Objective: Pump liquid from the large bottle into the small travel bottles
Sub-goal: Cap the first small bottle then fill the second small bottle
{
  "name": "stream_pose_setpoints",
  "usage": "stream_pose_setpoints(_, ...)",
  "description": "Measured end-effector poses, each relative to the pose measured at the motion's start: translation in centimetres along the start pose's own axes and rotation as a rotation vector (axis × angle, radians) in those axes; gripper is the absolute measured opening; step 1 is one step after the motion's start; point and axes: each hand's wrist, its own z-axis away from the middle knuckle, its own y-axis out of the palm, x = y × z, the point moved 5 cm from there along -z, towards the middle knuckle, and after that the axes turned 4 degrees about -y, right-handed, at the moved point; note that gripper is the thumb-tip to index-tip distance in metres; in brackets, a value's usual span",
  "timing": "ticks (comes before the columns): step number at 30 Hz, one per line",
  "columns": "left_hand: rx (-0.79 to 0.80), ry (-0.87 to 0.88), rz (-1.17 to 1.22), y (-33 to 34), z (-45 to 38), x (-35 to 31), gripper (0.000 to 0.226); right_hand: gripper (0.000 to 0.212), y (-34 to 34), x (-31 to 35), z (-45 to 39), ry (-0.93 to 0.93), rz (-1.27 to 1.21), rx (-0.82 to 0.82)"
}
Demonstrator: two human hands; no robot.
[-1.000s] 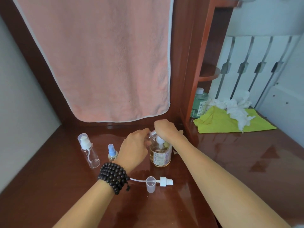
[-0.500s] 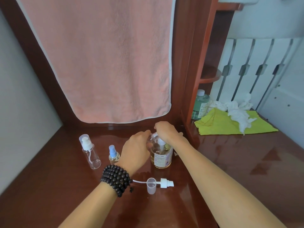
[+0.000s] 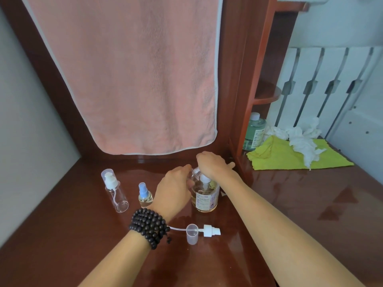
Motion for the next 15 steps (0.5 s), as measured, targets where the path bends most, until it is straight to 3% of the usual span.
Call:
stream_pose_setpoints(6,-0.002,0.024,-0.005,-1.6,-0.6,-0.1,0.013,0.054,-1.7,0.6,0.6,-0.001,-0.011,-0.041)
stream_pose_setpoints(10,-0.02,0.022,-0.007,-1.3,-0.5,-0.2,0.013,0.043,-1.0,0.7,0.6,-0.043,-0.024,0.02)
stream_pose_setpoints(15,-0.008,0.017,-0.014,-0.2,-0.1,-0.1,0.014,0.038,0.5,-0.1,0.3,0.044,-0.079,0.085)
